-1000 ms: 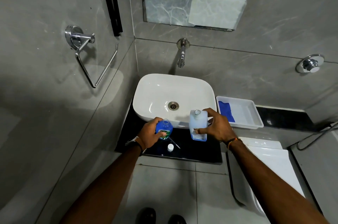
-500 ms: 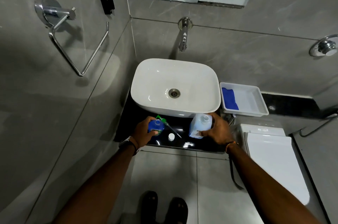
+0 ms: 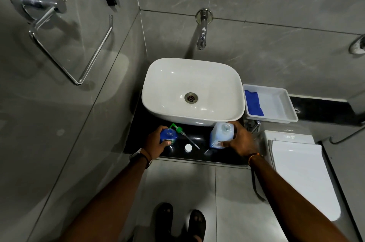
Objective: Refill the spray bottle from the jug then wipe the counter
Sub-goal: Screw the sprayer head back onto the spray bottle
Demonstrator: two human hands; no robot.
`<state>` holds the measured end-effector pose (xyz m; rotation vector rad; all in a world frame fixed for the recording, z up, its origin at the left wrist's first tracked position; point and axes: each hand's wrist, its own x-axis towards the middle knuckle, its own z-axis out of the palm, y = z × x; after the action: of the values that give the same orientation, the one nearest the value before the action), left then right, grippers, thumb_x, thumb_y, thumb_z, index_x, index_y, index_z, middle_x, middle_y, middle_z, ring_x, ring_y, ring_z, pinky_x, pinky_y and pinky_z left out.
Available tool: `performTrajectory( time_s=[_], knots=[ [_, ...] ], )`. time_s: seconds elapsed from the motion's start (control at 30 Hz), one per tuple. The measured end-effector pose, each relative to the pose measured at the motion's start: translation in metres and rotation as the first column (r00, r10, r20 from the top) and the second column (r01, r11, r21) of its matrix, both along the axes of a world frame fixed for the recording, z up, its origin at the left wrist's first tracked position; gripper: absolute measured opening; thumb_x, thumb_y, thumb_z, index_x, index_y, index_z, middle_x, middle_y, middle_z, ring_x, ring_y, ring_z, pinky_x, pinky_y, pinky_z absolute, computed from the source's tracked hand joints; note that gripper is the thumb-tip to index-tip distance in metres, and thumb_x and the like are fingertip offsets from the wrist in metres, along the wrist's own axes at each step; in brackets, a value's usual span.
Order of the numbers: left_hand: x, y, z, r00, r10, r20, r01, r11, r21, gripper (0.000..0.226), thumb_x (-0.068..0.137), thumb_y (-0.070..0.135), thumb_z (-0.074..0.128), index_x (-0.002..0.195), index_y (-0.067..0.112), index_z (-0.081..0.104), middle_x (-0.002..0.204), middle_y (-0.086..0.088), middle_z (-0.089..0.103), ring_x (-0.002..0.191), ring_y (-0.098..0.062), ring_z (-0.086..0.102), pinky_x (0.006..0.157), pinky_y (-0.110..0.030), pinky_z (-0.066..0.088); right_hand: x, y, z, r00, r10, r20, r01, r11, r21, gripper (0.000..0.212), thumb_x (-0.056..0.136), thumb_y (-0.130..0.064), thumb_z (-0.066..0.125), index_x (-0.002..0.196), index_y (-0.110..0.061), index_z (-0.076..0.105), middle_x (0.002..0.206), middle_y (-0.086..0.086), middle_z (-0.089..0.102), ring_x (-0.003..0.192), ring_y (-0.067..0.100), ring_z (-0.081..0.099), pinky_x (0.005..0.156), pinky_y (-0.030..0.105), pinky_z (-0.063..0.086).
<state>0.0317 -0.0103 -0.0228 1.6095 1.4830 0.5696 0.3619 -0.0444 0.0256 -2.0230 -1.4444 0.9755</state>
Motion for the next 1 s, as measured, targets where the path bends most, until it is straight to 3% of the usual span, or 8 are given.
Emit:
performTrajectory(
  time_s=[0.07,0.17,0.23,0.3,0.4,0.5,0.77,1.0],
  knots=[
    [0.001,0.002,-0.001,1.000,0.003,0.011,-0.003,1.000,0.003,0.053,0.082,0.002,0.076,0.129,0.002,0.052,0.126,-0.018,0.063,0.116,-0.030,0.061,0.100,-0.035,0.051,-0.004,0.000,0.004,1.000,0.005,0.025,-0.005,1.000,-0.027,0.077,0.058,-0.005,0.096,0.125,-0.016,0.059,0.116,0.003,0.070,0.104,0.022,0.065,0.075,0.008,0.046],
    [0.000,0.002,-0.004,0.998,0.023,0.050,-0.023,1.000,-0.017,0.053,0.082,-0.003,0.074,0.129,0.000,0.051,0.127,-0.020,0.062,0.118,-0.033,0.061,0.106,-0.047,0.050,-0.009,-0.009,0.011,0.980,-0.015,0.198,0.033,0.995,-0.090,0.087,0.055,-0.010,0.097,0.129,-0.010,0.052,0.121,0.010,0.065,0.110,0.034,0.065,0.085,0.031,0.050],
    [-0.001,0.000,-0.007,0.997,0.031,0.077,-0.029,0.999,-0.027,0.053,0.082,-0.005,0.073,0.129,-0.001,0.051,0.128,-0.021,0.062,0.120,-0.034,0.061,0.107,-0.051,0.049,-0.009,-0.023,0.014,0.906,-0.052,0.421,0.146,0.970,-0.194,0.094,0.050,-0.029,0.099,0.128,-0.005,0.052,0.121,0.018,0.065,0.107,0.038,0.066,0.082,0.039,0.055],
    [-0.002,-0.001,-0.009,0.995,0.037,0.092,-0.035,0.999,-0.023,0.053,0.082,-0.005,0.073,0.130,-0.002,0.051,0.128,-0.021,0.062,0.120,-0.034,0.061,0.107,-0.052,0.048,-0.019,-0.035,0.011,0.865,-0.008,0.502,0.167,0.947,-0.274,0.077,0.053,-0.050,0.095,0.113,-0.010,0.068,0.108,0.013,0.073,0.095,0.033,0.071,0.074,0.032,0.055],
    [-0.004,-0.003,-0.012,0.992,0.050,0.114,-0.047,0.999,-0.025,0.052,0.082,-0.005,0.073,0.130,-0.002,0.051,0.128,-0.020,0.062,0.121,-0.033,0.061,0.107,-0.052,0.049,-0.060,-0.038,-0.002,0.886,0.107,0.451,-0.007,0.976,-0.219,0.038,0.073,-0.054,0.081,0.094,-0.023,0.077,0.091,0.003,0.077,0.087,0.026,0.072,0.068,0.023,0.045],
    [-0.009,-0.005,-0.016,0.990,0.053,0.127,-0.052,0.999,-0.009,0.051,0.082,-0.006,0.073,0.129,-0.003,0.052,0.127,-0.021,0.063,0.120,-0.035,0.061,0.106,-0.053,0.049,-0.102,-0.019,-0.017,0.929,0.181,0.322,-0.177,0.983,-0.042,0.013,0.088,-0.030,0.073,0.098,-0.023,0.078,0.092,0.005,0.078,0.091,0.029,0.072,0.076,0.032,0.055],
    [-0.023,-0.006,-0.021,0.988,0.078,0.134,-0.080,0.997,0.010,0.051,0.082,-0.005,0.074,0.128,-0.002,0.053,0.124,-0.019,0.065,0.117,-0.033,0.063,0.104,-0.054,0.050,-0.146,0.051,-0.043,0.868,0.251,0.429,-0.241,0.967,-0.079,0.039,0.093,-0.049,0.065,0.108,-0.013,0.068,0.110,0.015,0.072,0.104,0.038,0.067,0.083,0.042,0.054],
    [-0.025,-0.006,-0.024,0.989,0.070,0.133,-0.074,0.997,0.031,0.049,0.080,-0.001,0.076,0.125,0.002,0.056,0.121,-0.014,0.067,0.114,-0.028,0.065,0.101,-0.051,0.052,-0.166,0.057,-0.073,0.803,0.388,0.453,-0.340,0.922,-0.187,0.046,0.099,-0.041,0.061,0.131,-0.008,0.056,0.125,0.022,0.063,0.115,0.043,0.061,0.093,0.045,0.049]
  ],
)
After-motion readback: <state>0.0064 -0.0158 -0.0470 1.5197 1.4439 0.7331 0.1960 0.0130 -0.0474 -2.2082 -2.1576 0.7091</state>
